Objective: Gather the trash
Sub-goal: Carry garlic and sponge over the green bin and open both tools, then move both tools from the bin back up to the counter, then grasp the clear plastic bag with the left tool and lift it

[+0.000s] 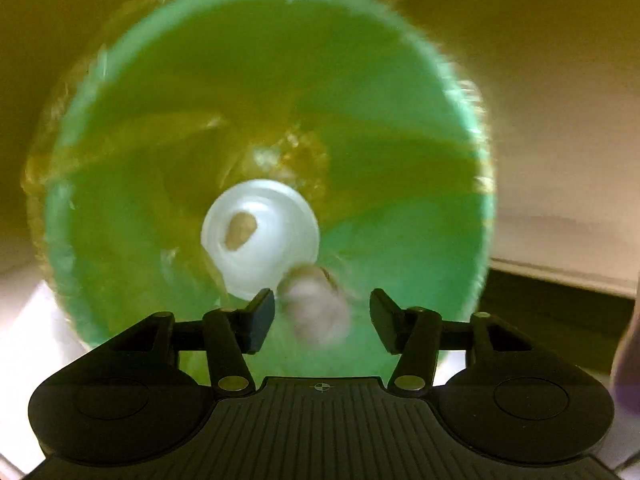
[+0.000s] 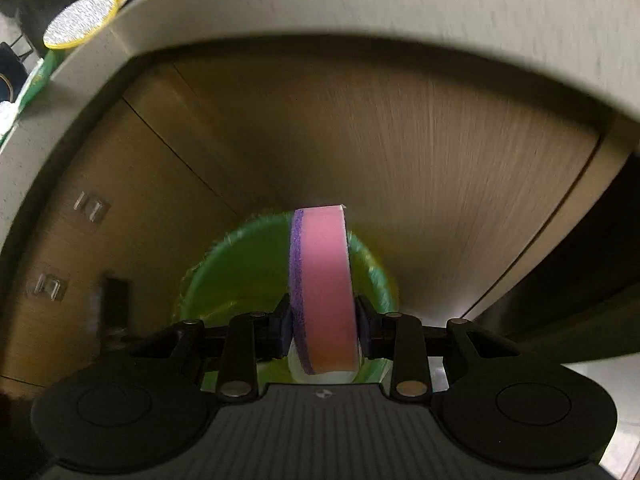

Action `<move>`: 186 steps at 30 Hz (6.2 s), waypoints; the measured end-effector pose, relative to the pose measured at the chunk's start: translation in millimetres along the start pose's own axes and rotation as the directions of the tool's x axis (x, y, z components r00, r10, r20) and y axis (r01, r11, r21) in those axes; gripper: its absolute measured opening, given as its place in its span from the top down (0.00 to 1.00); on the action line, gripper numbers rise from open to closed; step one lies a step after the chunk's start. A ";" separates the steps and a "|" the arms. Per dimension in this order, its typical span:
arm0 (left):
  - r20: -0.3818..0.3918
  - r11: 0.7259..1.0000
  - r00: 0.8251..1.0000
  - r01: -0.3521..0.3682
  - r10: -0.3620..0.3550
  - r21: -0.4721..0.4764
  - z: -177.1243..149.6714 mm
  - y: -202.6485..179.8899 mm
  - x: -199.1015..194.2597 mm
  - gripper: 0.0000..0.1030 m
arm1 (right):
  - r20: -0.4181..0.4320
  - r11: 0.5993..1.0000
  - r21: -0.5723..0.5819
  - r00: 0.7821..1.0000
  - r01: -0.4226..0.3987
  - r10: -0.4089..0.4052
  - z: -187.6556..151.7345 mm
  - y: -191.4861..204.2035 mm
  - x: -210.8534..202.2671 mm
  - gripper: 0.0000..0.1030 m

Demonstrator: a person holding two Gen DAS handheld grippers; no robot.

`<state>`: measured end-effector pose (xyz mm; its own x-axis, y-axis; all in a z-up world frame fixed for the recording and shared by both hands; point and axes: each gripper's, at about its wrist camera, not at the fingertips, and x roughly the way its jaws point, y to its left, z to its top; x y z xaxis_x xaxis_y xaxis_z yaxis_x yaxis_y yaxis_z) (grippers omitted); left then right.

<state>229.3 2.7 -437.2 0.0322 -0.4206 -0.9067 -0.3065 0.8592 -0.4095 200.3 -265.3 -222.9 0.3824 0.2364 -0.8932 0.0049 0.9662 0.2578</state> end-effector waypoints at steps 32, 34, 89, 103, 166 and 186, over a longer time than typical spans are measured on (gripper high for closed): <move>0.354 0.928 0.897 0.136 -0.263 0.346 -91.9 -11.9 -280.6 0.47 | -0.281 0.996 -0.067 0.957 0.057 -0.074 -7.9 45.7 139.7 0.43; 0.457 0.916 0.844 0.094 -0.281 0.389 -92.0 -17.5 -332.9 0.47 | -0.249 0.988 -0.137 0.964 0.065 -0.098 -6.6 55.4 149.2 0.43; 0.551 0.956 0.793 0.128 -0.259 0.265 -41.3 29.6 -418.0 0.47 | -0.283 0.967 0.250 0.959 0.049 0.025 28.2 61.3 110.6 0.41; 0.369 0.901 0.869 0.173 -0.330 0.399 -33.7 -18.5 -392.3 0.48 | 0.007 0.992 0.075 0.995 0.101 -0.102 54.5 134.3 -53.4 0.35; 0.748 0.984 0.657 -0.176 0.094 0.031 106.4 38.2 -414.0 0.70 | 0.225 0.862 -0.502 0.952 -0.068 0.206 127.3 278.1 -44.4 0.13; 0.747 0.984 0.642 0.140 -0.174 0.108 51.3 53.8 -432.4 0.85 | 0.253 0.823 -0.565 0.939 -0.051 0.233 115.7 302.1 -42.0 0.13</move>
<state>247.7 245.7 -72.5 0.7846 -0.2017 -0.5862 -0.1942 0.8181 -0.5414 292.6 4.7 -64.9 0.5943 0.4207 -0.6854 -0.5380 0.8415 0.0500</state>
